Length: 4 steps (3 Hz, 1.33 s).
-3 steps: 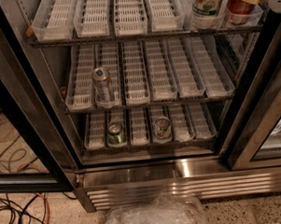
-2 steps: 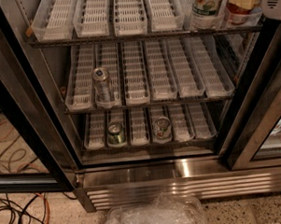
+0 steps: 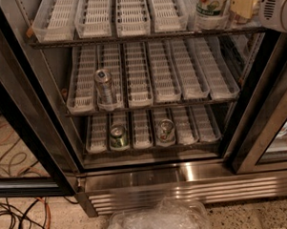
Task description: Pick coke can from top shelf of fridge
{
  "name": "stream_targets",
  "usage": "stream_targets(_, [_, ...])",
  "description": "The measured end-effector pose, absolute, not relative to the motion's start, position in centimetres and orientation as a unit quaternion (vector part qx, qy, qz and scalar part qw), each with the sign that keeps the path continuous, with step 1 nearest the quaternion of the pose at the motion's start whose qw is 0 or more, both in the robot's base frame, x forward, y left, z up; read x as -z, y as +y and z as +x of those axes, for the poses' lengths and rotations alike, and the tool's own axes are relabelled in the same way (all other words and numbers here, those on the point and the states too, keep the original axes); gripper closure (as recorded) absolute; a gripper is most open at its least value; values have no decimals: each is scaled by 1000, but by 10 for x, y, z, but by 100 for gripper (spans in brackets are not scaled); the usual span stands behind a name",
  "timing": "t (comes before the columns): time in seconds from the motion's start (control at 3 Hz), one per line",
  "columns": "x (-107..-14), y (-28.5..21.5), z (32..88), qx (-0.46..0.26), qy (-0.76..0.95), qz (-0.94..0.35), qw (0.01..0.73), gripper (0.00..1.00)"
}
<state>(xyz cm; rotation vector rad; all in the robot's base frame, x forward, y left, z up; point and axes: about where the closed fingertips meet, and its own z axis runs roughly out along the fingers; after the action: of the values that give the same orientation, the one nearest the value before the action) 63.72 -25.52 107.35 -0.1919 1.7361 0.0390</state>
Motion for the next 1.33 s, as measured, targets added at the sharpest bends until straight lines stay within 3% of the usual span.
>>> stream_targets(0.67, [-1077,-279,652,13,748,-69,660,43])
stream_targets(1.33, [-1087,-280,657,19,738,-66,672,34])
